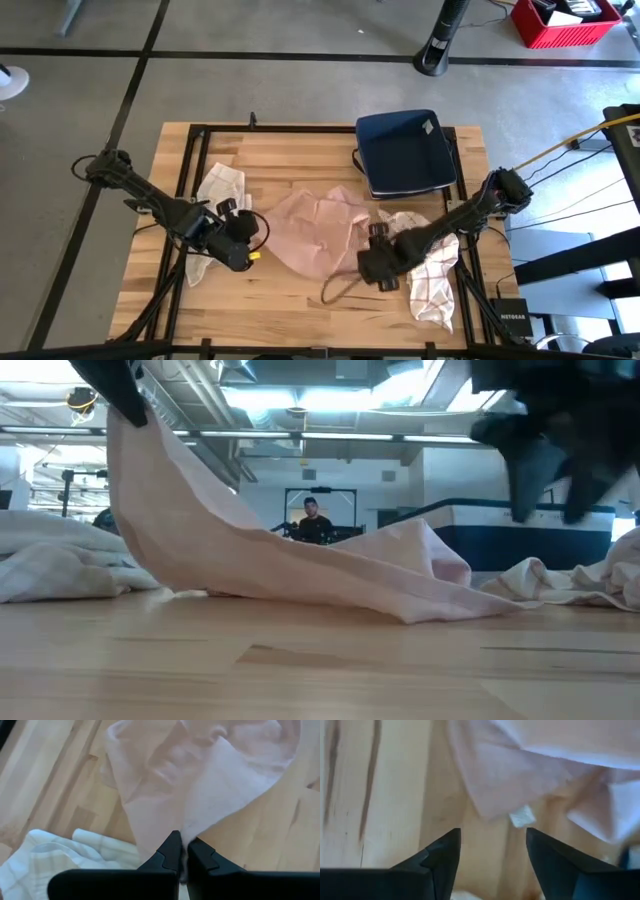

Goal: Fold towel
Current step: Fold the pink towel

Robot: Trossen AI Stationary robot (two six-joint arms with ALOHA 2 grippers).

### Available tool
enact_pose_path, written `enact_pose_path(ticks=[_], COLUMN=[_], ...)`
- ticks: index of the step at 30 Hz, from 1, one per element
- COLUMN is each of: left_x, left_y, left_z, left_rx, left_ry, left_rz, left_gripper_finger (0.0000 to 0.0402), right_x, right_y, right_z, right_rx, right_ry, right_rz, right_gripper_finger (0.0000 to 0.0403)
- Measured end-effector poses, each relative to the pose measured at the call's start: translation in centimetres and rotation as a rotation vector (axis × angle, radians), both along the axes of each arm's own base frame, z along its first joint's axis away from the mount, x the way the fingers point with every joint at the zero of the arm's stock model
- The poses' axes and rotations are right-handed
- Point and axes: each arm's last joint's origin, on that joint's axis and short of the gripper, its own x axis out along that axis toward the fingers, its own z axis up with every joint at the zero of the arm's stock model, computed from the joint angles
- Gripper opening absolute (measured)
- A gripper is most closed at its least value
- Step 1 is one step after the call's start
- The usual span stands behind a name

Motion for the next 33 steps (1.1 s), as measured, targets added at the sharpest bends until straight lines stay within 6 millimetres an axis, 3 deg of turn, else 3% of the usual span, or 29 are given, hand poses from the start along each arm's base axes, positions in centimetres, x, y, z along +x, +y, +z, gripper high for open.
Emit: enact_pose_path(ticks=[4,10,19,25,29,33], left_x=[-0.1,-0.1,-0.1,-0.1,-0.1,-0.1], left_y=[-0.3,-0.3,-0.3,-0.3,-0.3,-0.3], left_z=[0.0,0.0,0.0,0.0,0.0,0.0], left_rx=[-0.005,-0.019,-0.028,-0.014,-0.006,-0.005], left_ry=[-0.004,-0.012,-0.020,-0.014,-0.011,-0.012], left_rz=[-0.005,0.021,0.031,0.005,-0.007,-0.006], left_gripper_finger=[0.0004,0.0004,0.0004,0.0004,0.0004,0.0004], right_x=[-0.5,-1.0,-1.9,-2.1,-2.4,-2.5], right_y=[0.3,-0.1,-0.7,-1.2,-1.5,-1.5], right_z=[-2.5,-4.6,-7.0,-7.4,-7.9,-8.6], right_rx=[-0.004,-0.028,-0.054,-0.206,-0.269,-0.272], right_ry=[-0.076,-0.113,-0.193,-0.233,-0.219,-0.192], right_rz=[0.085,0.169,0.218,0.280,0.314,0.322], right_gripper_finger=[0.0216,0.0192,0.0164,0.0142,0.0100,0.0029])
